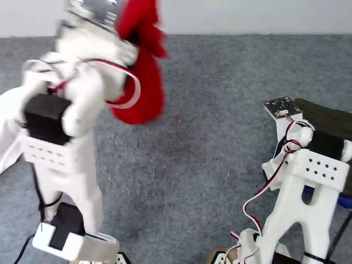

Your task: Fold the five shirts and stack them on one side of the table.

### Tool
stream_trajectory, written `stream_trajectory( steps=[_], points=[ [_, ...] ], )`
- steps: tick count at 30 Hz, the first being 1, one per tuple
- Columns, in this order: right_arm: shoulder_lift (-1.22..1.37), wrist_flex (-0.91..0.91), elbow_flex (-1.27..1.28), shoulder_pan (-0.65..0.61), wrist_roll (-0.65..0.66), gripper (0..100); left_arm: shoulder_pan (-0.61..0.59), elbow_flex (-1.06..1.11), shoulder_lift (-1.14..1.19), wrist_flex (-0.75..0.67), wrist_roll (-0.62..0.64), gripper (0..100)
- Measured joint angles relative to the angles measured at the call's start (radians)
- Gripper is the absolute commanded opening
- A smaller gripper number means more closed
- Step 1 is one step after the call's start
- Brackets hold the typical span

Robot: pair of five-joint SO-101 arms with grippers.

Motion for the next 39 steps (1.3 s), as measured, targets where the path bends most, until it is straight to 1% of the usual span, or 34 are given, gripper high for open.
stream_trajectory(
  steps=[3,5,9,13,16,19,22,26,29,33,36,37,39],
  points=[
    [0.0,0.0,0.0,0.0,0.0,2.1,0.014,0.114,0.0,0.083,-0.005,2],
    [0.0,0.0,0.0,0.0,0.0,2.1,-0.029,0.247,0.0,0.094,-0.005,2],
    [0.0,0.0,0.0,0.0,0.0,2.1,-0.189,0.588,-0.002,0.08,-0.014,2],
    [0.0,0.0,0.0,-0.015,0.0,2.1,-0.381,0.891,-0.002,-0.011,-0.083,2],
    [0.0,0.0,0.0,-0.064,0.0,2.3,-0.522,1.037,-0.015,-0.084,-0.147,2],
    [0.0,0.0,0.0,-0.138,-0.011,2.5,-0.631,1.079,-0.049,-0.11,-0.204,10],
    [0.0,-0.005,0.0,-0.224,-0.081,2.6,-0.694,1.086,-0.109,-0.117,-0.222,17],
    [0.0,-0.061,0.0,-0.341,-0.173,2.6,-0.73,1.086,-0.226,-0.117,-0.227,18],
    [0.017,-0.138,0.0,-0.434,-0.209,2.7,-0.736,1.086,-0.299,-0.103,-0.229,18],
    [0.143,-0.25,0.0,-0.506,-0.221,2.7,-0.736,1.086,-0.362,-0.046,-0.235,18],
    [0.288,-0.29,-0.038,-0.546,-0.221,3.2,-0.764,1.086,-0.391,-0.005,-0.235,18],
    [0.339,-0.293,-0.066,-0.562,-0.221,4.8,-0.778,1.086,-0.4,0.005,-0.233,18],
    [0.442,-0.298,-0.137,-0.592,-0.221,11.7,-0.813,1.086,-0.419,0.014,-0.219,18]
  ],
)
